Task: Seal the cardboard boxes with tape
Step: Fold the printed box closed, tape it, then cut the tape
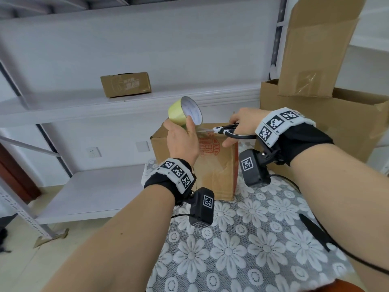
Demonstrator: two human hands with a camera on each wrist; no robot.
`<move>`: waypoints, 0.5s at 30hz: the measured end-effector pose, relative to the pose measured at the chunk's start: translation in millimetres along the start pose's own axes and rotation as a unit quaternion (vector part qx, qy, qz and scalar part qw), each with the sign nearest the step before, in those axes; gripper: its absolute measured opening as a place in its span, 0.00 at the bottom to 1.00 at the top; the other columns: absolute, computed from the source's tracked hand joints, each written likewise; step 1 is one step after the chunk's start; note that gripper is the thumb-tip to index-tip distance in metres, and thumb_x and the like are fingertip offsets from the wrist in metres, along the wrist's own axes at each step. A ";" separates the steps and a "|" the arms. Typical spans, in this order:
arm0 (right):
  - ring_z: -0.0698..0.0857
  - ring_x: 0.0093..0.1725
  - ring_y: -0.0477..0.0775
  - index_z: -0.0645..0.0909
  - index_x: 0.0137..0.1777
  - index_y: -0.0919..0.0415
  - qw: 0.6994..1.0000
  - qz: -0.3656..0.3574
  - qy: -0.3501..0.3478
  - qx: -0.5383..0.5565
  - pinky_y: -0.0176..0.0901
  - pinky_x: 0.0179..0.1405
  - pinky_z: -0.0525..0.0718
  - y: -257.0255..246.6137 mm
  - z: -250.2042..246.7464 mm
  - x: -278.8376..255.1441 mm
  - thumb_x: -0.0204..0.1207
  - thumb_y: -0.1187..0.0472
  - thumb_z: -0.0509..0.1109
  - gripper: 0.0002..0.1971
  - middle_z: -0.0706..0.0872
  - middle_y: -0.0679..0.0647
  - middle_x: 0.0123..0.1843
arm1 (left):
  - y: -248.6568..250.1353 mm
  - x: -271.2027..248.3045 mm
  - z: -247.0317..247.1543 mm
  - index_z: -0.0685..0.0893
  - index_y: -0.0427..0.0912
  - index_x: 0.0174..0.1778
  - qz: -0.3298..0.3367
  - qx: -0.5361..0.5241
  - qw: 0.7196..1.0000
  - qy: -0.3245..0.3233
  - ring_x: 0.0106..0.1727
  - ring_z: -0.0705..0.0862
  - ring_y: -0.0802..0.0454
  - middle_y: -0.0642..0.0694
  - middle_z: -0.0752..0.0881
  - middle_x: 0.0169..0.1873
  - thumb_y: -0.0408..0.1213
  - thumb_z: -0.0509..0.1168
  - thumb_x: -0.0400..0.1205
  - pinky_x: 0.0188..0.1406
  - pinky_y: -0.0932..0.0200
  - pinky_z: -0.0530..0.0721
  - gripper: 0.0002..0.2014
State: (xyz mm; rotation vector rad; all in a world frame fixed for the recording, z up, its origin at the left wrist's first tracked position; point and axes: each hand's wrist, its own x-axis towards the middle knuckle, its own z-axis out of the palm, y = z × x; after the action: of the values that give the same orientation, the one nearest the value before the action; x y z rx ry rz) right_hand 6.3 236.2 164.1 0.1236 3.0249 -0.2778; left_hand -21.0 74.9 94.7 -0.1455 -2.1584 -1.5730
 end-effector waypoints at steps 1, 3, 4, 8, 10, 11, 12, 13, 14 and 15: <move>0.85 0.49 0.58 0.84 0.56 0.58 1.000 0.002 0.001 -0.004 0.48 0.47 0.82 -1.6 0.0 2.6 0.56 0.34 0.80 0.35 0.87 0.55 0.49 | 0.3 -0.3 0.8 0.65 0.30 0.65 0.002 0.000 1.000 -0.001 0.47 0.77 0.46 0.43 0.78 0.50 0.47 0.54 0.89 0.45 0.56 0.73 0.21; 0.86 0.48 0.60 0.85 0.56 0.59 1.000 0.007 0.004 -0.005 0.47 0.45 0.82 -4.8 1.1 6.8 0.53 0.31 0.80 0.38 0.88 0.57 0.48 | 0.7 -1.0 0.5 0.66 0.30 0.64 0.007 0.002 1.000 -0.002 0.47 0.78 0.45 0.43 0.78 0.50 0.47 0.54 0.89 0.44 0.55 0.74 0.21; 0.86 0.49 0.61 0.85 0.56 0.59 1.000 0.009 0.004 -0.002 0.47 0.45 0.82 -6.5 2.1 9.0 0.52 0.30 0.79 0.39 0.89 0.57 0.48 | 0.7 -0.7 -0.3 0.66 0.30 0.64 0.010 0.003 1.000 -0.002 0.46 0.78 0.45 0.42 0.78 0.49 0.47 0.54 0.89 0.44 0.55 0.74 0.20; 0.87 0.49 0.61 0.85 0.58 0.63 1.000 0.008 0.008 0.008 0.43 0.40 0.78 -10.4 4.7 12.9 0.54 0.33 0.81 0.39 0.89 0.60 0.52 | -1.3 1.1 -3.6 0.66 0.30 0.63 0.004 0.005 1.000 0.002 0.46 0.78 0.45 0.41 0.79 0.49 0.47 0.54 0.89 0.43 0.55 0.73 0.20; 0.83 0.43 0.59 0.84 0.60 0.65 1.000 0.016 0.012 0.010 0.39 0.32 0.73 -11.3 4.9 11.2 0.57 0.38 0.82 0.37 0.88 0.62 0.55 | -2.4 1.6 -4.8 0.66 0.30 0.63 -0.001 0.005 1.000 0.001 0.45 0.77 0.46 0.42 0.79 0.48 0.46 0.54 0.89 0.42 0.56 0.72 0.20; 0.79 0.41 0.56 0.84 0.61 0.66 1.000 0.021 0.014 0.007 0.37 0.28 0.70 -11.1 4.5 9.6 0.58 0.39 0.82 0.38 0.87 0.64 0.57 | -3.0 1.8 -5.2 0.66 0.30 0.64 -0.003 0.005 1.000 0.000 0.44 0.77 0.46 0.43 0.78 0.48 0.46 0.54 0.89 0.42 0.56 0.71 0.20; 0.77 0.40 0.55 0.83 0.62 0.67 1.000 0.025 0.018 0.002 0.36 0.26 0.68 -11.0 4.5 7.7 0.58 0.40 0.83 0.38 0.87 0.64 0.59 | -3.1 1.5 -5.4 0.66 0.30 0.64 -0.006 0.003 1.000 -0.002 0.44 0.77 0.46 0.43 0.78 0.47 0.46 0.53 0.89 0.42 0.56 0.71 0.20; 0.76 0.39 0.54 0.83 0.62 0.66 0.999 0.025 0.026 -0.003 0.36 0.26 0.67 -9.8 4.4 6.9 0.58 0.40 0.83 0.38 0.87 0.64 0.59 | -3.1 1.4 -5.4 0.66 0.30 0.64 -0.008 0.002 1.000 -0.002 0.44 0.76 0.46 0.44 0.78 0.47 0.46 0.53 0.89 0.42 0.56 0.71 0.20; 0.78 0.39 0.55 0.84 0.61 0.65 0.999 0.022 0.039 -0.005 0.36 0.27 0.68 -8.3 4.5 7.0 0.57 0.40 0.83 0.37 0.88 0.64 0.57 | -2.4 1.0 -5.4 0.66 0.30 0.64 -0.008 0.000 1.000 -0.001 0.45 0.76 0.46 0.43 0.77 0.47 0.45 0.53 0.90 0.43 0.56 0.71 0.19; 0.81 0.39 0.56 0.85 0.58 0.62 0.998 0.019 0.053 -0.009 0.38 0.28 0.71 -6.6 4.6 7.7 0.56 0.38 0.82 0.35 0.89 0.62 0.53 | -1.5 0.8 -5.5 0.66 0.29 0.64 -0.007 -0.001 1.000 0.002 0.45 0.76 0.46 0.43 0.77 0.47 0.45 0.53 0.90 0.43 0.56 0.71 0.19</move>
State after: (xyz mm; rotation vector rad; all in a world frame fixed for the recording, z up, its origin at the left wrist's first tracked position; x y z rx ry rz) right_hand -1.5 229.5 159.9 0.1988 3.1248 -0.2479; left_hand -20.6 69.2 95.1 -0.1276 -2.1607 -1.5817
